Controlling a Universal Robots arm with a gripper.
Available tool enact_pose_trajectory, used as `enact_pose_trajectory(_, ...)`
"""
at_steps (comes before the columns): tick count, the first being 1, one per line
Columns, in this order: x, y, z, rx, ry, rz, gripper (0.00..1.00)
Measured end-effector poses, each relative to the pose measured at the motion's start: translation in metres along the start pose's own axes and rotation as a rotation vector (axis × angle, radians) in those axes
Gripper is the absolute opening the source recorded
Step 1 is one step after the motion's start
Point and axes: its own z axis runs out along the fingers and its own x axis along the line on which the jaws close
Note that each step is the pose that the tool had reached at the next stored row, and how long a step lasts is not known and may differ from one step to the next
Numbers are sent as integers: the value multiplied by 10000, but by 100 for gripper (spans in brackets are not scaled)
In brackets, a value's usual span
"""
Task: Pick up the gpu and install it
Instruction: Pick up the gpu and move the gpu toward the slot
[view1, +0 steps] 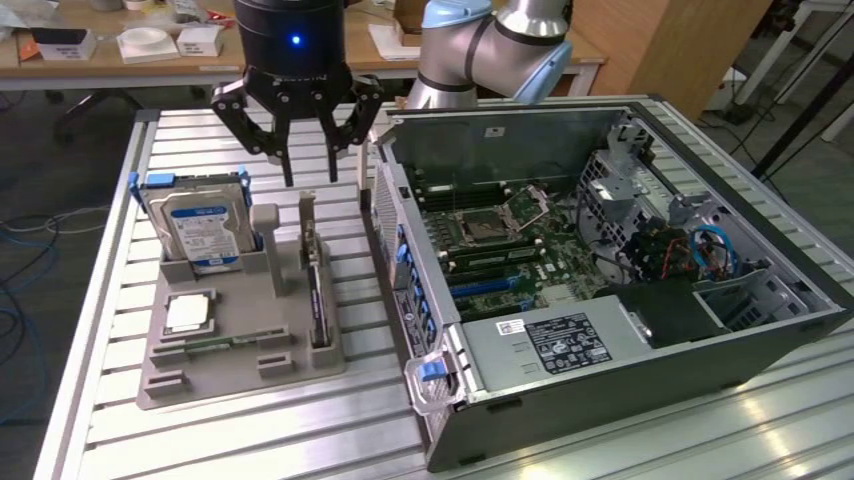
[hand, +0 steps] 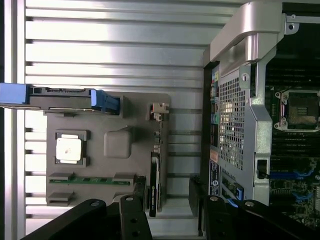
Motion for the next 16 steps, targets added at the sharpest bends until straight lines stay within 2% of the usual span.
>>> enact_pose_trajectory(16, 2, -4, 81, -1, -1, 0, 47)
